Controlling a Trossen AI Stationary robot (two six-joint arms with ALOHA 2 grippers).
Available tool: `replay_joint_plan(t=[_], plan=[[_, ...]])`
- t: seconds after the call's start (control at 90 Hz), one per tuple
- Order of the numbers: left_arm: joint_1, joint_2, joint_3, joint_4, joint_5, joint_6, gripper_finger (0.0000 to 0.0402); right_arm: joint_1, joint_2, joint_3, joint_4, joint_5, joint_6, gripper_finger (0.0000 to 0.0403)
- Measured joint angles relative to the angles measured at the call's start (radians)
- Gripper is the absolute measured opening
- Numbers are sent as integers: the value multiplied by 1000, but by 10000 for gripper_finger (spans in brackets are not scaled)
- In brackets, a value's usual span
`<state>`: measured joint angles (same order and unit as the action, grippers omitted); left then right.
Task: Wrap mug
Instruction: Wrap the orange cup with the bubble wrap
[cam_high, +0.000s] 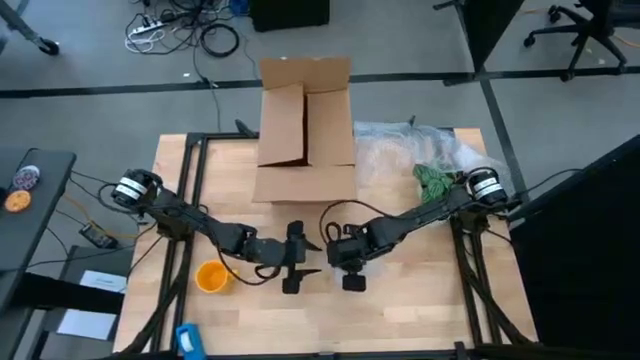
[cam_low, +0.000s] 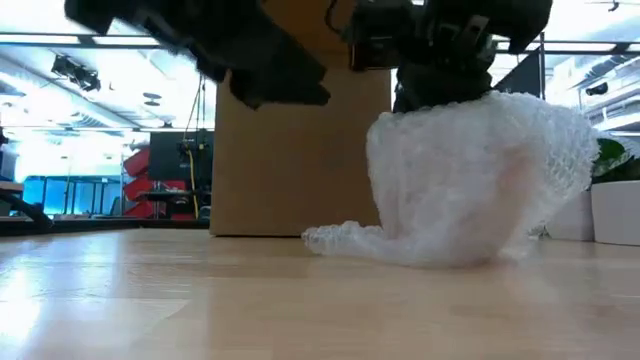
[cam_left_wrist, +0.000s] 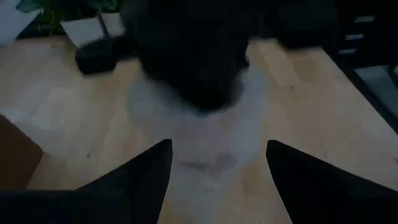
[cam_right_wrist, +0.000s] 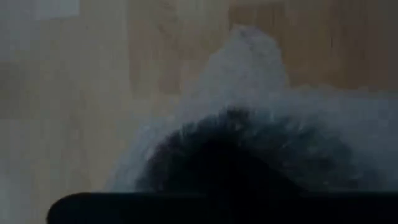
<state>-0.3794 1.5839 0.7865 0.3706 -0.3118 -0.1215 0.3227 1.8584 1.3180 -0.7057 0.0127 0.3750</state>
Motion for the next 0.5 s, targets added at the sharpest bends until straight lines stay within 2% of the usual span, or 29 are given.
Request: replay_joint_plan(t=[0.322, 0.422, 0.5], plan=[[21, 0, -40, 58, -13, -20, 248, -10, -273, -6, -29, 23, 60, 0], [21, 0, -40, 58, -13, -21, 248, -11, -296, -5, -24, 87, 55, 0], [21, 0, -40, 64, -13, -27, 248, -13, -268, -5, -24, 93, 44, 0]])
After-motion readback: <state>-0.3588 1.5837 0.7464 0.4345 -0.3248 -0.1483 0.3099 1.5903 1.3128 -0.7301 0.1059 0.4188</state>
